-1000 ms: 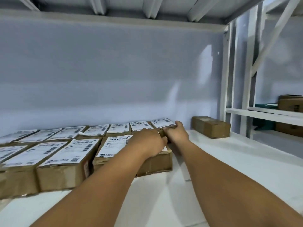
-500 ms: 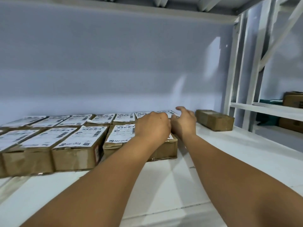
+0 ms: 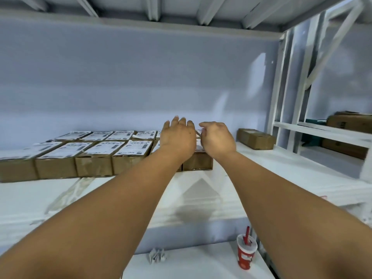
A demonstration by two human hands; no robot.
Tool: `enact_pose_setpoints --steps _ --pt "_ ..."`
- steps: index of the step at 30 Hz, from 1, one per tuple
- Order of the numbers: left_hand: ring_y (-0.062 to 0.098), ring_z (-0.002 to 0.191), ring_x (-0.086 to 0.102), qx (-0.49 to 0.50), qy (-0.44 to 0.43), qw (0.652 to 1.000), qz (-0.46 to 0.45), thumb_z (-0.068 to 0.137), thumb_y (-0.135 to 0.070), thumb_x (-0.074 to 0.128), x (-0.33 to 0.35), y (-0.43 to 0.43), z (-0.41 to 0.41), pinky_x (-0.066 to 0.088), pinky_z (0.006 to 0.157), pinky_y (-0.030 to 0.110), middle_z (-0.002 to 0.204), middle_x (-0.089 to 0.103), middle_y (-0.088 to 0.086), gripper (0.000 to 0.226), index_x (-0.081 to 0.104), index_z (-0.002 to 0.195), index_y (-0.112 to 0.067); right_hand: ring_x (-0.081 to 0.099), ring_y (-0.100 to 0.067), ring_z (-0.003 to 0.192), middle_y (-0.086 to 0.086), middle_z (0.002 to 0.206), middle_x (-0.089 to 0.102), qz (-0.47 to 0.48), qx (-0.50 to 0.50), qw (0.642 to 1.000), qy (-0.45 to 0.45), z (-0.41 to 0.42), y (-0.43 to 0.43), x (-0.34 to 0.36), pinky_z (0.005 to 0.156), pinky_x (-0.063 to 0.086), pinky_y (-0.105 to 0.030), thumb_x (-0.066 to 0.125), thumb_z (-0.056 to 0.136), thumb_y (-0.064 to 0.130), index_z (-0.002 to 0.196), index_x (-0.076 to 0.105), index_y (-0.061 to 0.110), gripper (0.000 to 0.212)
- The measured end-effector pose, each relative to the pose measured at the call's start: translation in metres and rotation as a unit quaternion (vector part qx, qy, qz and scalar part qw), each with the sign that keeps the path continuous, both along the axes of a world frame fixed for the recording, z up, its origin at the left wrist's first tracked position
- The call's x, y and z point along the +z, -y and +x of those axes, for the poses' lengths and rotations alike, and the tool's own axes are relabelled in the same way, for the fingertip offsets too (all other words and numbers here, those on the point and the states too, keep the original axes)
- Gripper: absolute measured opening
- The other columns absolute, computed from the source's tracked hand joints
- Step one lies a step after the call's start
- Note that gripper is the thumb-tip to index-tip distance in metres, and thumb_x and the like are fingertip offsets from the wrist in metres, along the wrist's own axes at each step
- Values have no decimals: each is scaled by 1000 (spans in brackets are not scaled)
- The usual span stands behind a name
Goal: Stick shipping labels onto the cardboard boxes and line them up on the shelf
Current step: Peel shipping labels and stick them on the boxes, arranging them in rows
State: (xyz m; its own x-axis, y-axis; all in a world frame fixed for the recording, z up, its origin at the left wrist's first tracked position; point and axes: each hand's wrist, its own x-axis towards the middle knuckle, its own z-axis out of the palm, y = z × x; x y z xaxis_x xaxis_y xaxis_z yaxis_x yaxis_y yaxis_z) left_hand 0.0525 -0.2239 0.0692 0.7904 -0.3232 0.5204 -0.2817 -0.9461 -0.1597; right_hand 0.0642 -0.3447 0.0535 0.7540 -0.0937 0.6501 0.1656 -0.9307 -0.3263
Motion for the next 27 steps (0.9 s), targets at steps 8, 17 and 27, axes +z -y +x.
enact_pose_setpoints --steps 8,17,27 --pt "27 143 17 28 -7 1000 2 98 -26 35 -27 -80 -69 13 117 39 154 24 12 52 23 146 -9 18 -21 145 -8 156 24 -31 141 985 -99 -70 -93 -13 117 16 -32 38 95 12 148 29 13 53" --pt "30 122 44 134 -44 990 -9 90 -9 38 -41 -187 -161 38 94 36 131 50 13 45 43 135 -11 41 -31 129 -13 136 51 -60 197 970 -130 -136 -189 -42 101 38 -35 41 93 8 137 45 14 45" --pt "30 112 46 272 -28 962 -23 86 -14 45 -98 -296 -231 38 88 38 115 53 11 33 47 118 -10 40 -25 127 -6 134 49 -78 248 962 -78 -200 -283 -86 93 43 -36 43 92 10 135 46 20 44"
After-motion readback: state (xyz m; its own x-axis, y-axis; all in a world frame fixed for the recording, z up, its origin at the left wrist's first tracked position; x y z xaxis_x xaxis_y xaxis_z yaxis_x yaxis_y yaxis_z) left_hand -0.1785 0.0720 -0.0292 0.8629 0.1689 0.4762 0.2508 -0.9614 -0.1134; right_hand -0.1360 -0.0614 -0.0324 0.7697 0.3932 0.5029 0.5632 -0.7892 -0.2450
